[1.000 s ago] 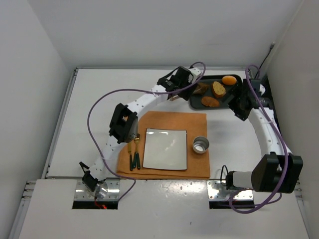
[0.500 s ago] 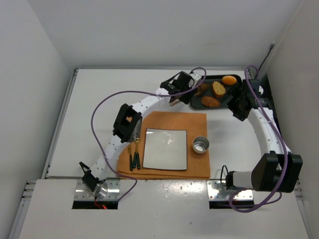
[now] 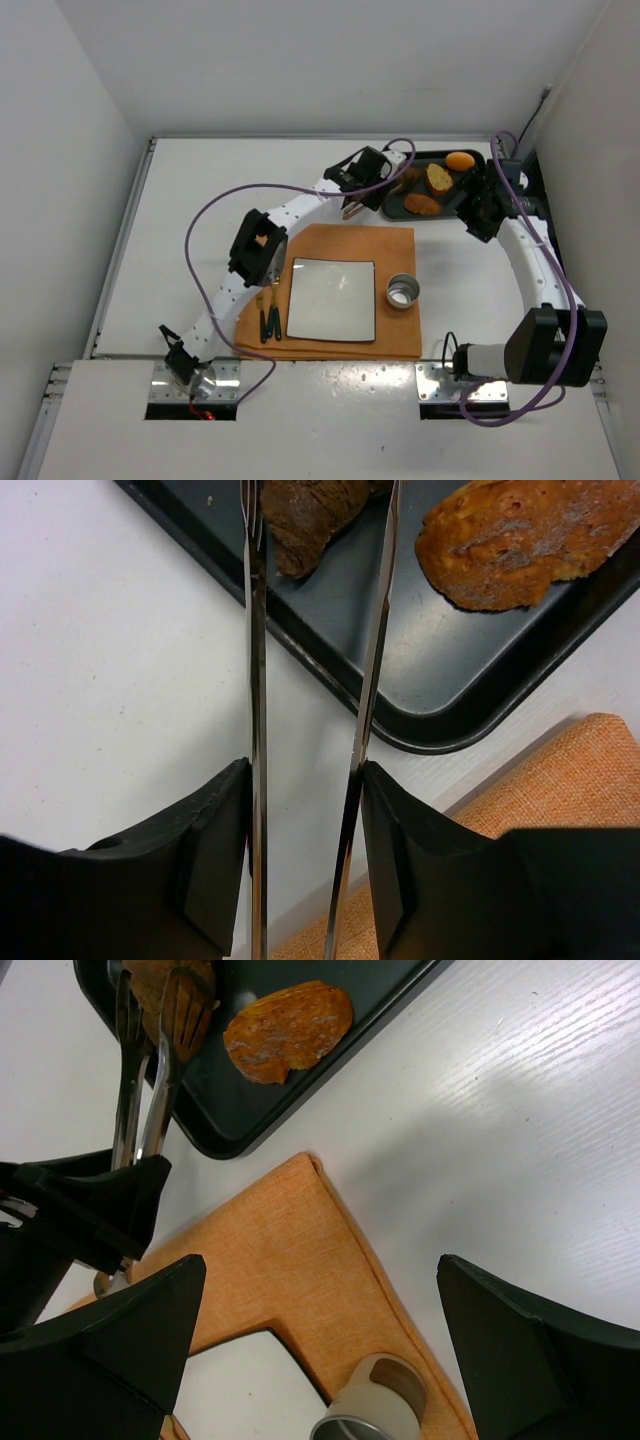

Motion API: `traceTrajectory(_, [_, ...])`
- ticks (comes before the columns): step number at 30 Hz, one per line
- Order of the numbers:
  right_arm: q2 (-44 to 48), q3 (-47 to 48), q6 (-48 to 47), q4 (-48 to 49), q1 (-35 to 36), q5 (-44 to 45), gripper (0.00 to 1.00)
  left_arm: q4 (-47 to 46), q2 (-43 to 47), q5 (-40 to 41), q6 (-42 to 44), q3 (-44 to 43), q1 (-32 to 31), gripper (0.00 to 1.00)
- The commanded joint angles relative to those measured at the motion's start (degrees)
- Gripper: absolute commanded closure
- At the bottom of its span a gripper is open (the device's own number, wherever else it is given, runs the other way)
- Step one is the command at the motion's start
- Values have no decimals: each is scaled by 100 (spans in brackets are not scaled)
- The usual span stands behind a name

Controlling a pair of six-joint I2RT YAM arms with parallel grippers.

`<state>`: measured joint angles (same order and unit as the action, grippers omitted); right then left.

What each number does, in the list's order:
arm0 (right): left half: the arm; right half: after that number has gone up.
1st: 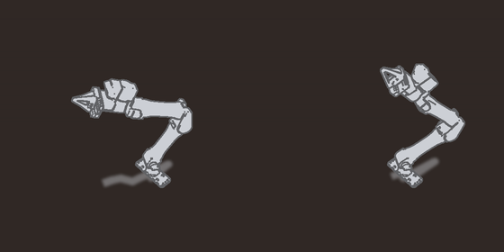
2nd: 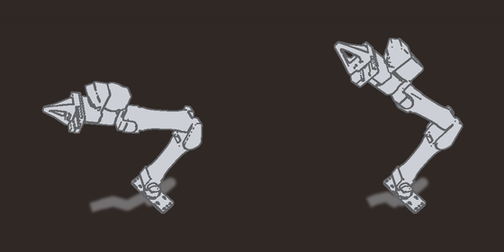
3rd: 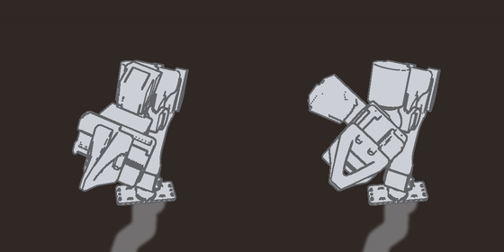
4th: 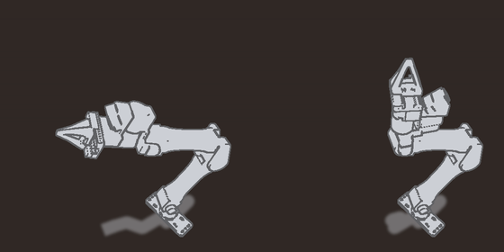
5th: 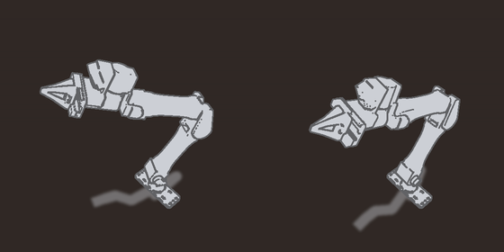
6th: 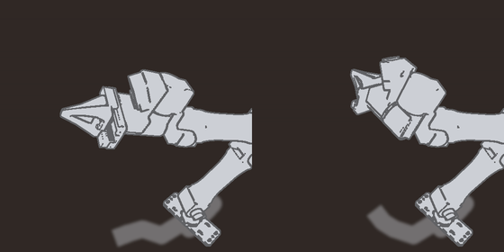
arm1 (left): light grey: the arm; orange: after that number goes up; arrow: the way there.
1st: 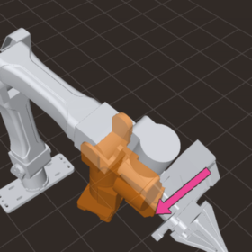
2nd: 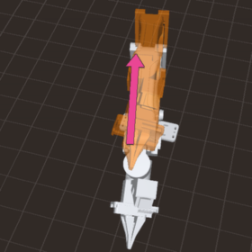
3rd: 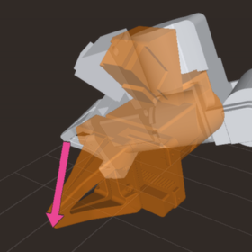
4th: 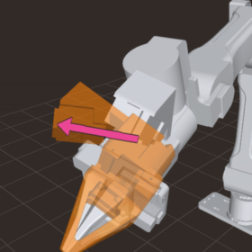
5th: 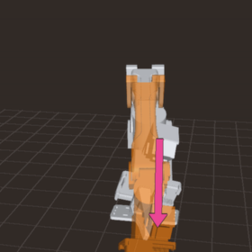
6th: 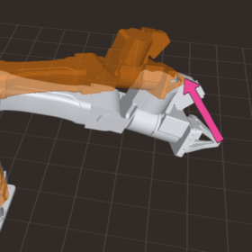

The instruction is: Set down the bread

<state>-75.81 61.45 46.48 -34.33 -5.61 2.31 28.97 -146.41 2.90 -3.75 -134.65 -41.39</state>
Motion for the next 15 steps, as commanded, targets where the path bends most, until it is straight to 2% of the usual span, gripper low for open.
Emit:
traceTrajectory(1, [-4, -37, -42, 189, -37, -64, 0, -357, 700, -114, -73, -237, -168, 64])
traceTrajectory(4, [49, -37, -42, 189, -37, -64, 0, -419, 1008, 25, -205, -36, -168, 67])
traceTrajectory(10, [102, -37, -42, 189, -37, -64, 0, -770, 2422, 597, -442, 1044, -168, 73])
traceTrajectory(15, [154, -37, -42, 189, -37, -169, 0, -770, 3687, 668, -504, 2713, -116, 76])
